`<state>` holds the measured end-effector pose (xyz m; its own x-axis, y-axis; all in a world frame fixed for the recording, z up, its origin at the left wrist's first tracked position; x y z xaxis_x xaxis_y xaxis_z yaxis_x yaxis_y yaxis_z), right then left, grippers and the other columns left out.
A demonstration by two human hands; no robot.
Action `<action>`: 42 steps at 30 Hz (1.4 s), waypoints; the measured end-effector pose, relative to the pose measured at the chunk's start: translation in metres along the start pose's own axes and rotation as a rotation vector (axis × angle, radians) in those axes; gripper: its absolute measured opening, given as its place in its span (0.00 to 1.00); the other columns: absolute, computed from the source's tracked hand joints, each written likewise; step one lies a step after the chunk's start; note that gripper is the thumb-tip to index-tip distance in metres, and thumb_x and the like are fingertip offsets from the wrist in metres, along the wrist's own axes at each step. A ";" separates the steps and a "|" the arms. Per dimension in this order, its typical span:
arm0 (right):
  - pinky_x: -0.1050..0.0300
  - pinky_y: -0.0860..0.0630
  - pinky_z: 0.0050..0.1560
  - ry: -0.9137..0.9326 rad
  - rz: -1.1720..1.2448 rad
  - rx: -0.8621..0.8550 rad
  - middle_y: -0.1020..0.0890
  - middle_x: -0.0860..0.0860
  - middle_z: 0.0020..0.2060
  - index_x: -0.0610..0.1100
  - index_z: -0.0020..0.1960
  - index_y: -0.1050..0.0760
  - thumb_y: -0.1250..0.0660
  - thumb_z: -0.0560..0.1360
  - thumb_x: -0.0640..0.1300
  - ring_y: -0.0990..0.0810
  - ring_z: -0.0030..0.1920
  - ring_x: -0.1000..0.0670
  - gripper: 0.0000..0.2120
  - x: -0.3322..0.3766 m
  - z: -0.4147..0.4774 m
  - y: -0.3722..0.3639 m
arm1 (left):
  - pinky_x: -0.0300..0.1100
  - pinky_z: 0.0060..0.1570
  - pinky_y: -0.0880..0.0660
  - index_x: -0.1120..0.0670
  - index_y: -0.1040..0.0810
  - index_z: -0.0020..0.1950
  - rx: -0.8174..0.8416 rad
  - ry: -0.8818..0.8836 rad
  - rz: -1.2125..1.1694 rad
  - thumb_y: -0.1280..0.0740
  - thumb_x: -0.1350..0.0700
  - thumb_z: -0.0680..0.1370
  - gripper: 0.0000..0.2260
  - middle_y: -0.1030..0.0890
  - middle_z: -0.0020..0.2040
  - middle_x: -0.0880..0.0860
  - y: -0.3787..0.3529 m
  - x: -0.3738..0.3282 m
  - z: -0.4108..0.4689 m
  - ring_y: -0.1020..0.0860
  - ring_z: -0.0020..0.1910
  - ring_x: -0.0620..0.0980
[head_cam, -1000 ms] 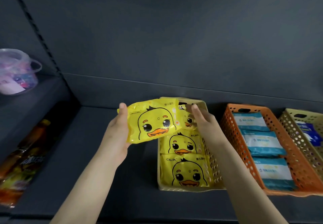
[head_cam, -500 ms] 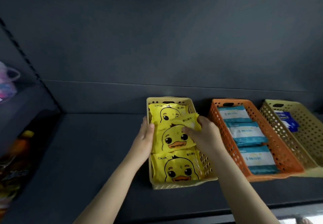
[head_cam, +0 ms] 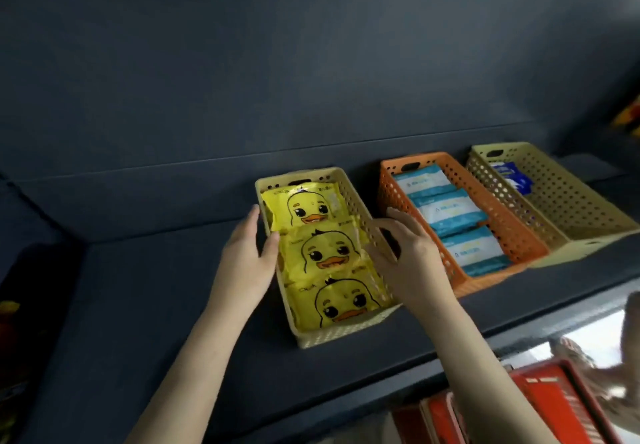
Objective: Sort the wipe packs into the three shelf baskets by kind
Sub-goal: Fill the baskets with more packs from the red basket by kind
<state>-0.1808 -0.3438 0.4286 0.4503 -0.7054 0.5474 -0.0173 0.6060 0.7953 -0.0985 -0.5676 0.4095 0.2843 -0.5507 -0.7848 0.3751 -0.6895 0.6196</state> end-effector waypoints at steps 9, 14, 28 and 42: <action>0.74 0.28 0.46 -0.294 0.133 -0.154 0.16 0.54 0.46 0.46 0.52 0.18 0.32 0.76 0.38 0.19 0.45 0.58 0.08 -0.113 -0.106 0.115 | 0.34 0.57 0.28 0.49 0.22 0.62 0.128 -0.378 -0.167 0.39 0.53 0.81 0.11 0.21 0.59 0.43 -0.080 -0.125 -0.056 0.25 0.58 0.37; 0.77 0.30 0.43 -0.419 0.106 -0.154 0.17 0.55 0.43 0.45 0.52 0.18 0.33 0.76 0.40 0.19 0.45 0.55 0.07 -0.189 -0.201 0.175 | 0.33 0.56 0.28 0.50 0.21 0.58 0.299 -0.461 -0.215 0.38 0.57 0.81 0.09 0.20 0.56 0.44 -0.186 -0.176 -0.131 0.23 0.56 0.38; 0.48 0.21 0.50 -0.996 0.260 0.071 0.14 0.47 0.44 0.47 0.46 0.18 0.30 0.73 0.38 0.16 0.47 0.46 0.06 -0.441 -0.405 0.135 | 0.28 0.49 0.29 0.55 0.21 0.59 0.934 -0.157 0.147 0.38 0.57 0.80 0.10 0.20 0.54 0.48 -0.455 -0.123 -0.290 0.23 0.53 0.43; 0.55 0.29 0.46 -1.038 0.190 0.438 0.18 0.40 0.54 0.38 0.60 0.23 0.37 0.78 0.41 0.21 0.54 0.39 0.13 -0.685 -0.394 -0.091 | 0.43 0.59 0.28 0.56 0.24 0.60 1.084 0.349 0.266 0.37 0.54 0.80 0.10 0.22 0.57 0.52 -0.727 0.074 -0.240 0.24 0.58 0.49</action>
<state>-0.1364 0.2291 -0.1219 -0.5446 -0.7028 0.4576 -0.4077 0.6987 0.5879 -0.1389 0.0059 -0.1015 0.5308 -0.6950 -0.4849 -0.6341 -0.7054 0.3167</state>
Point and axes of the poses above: each hand's wrist, its own z-axis towards the middle knuckle, its own y-axis out of the back of the hand, x = y × z, the point moved 2 cm from there along z, towards the middle knuckle
